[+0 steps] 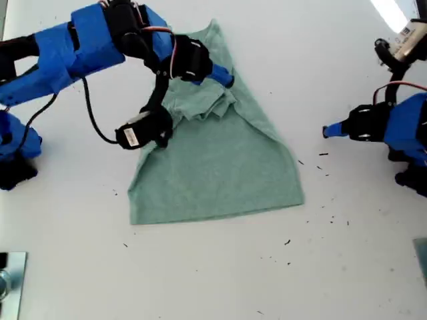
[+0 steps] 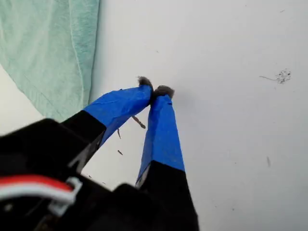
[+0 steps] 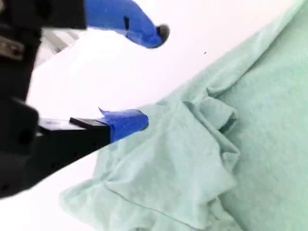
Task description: Fold t shirt
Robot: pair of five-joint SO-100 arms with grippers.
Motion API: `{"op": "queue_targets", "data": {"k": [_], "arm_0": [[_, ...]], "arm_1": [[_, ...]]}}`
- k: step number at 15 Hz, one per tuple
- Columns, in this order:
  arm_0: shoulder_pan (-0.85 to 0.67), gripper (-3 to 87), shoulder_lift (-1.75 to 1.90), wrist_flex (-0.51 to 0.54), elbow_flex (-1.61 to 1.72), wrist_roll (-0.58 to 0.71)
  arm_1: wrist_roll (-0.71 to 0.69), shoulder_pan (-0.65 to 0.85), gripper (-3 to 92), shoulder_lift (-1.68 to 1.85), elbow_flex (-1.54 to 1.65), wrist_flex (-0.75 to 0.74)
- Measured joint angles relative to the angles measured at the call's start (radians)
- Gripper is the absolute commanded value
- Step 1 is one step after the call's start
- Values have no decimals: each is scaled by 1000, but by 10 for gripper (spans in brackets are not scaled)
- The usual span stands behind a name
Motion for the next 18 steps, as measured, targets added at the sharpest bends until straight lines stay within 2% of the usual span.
{"op": "queue_targets", "data": {"k": [2, 5, 7, 9, 12, 14, 16, 18], "arm_0": [[-49, 202, 236, 8, 207, 31], [-92, 131, 767, -183, 853, 6], [-83, 48, 1071, -284, 1307, -77], [-11, 8, 1331, -354, 1663, -196], [109, -2, 1833, -351, 2066, -344], [143, -2, 2005, -347, 2201, -437], [137, -2, 2233, -267, 2255, -437], [141, -2, 2270, -264, 2266, -437]], "arm_1": [[2, 0, 26, 0, 0, 0], [2, 0, 26, 0, 0, 0], [2, 0, 26, 0, 0, 0], [2, 0, 26, 0, 0, 0], [3, 0, 26, 0, 0, 0], [5, 0, 26, 0, 0, -11], [3, -44, 26, -2, -2, -26], [-18, -51, 26, -115, -106, 9]]}}
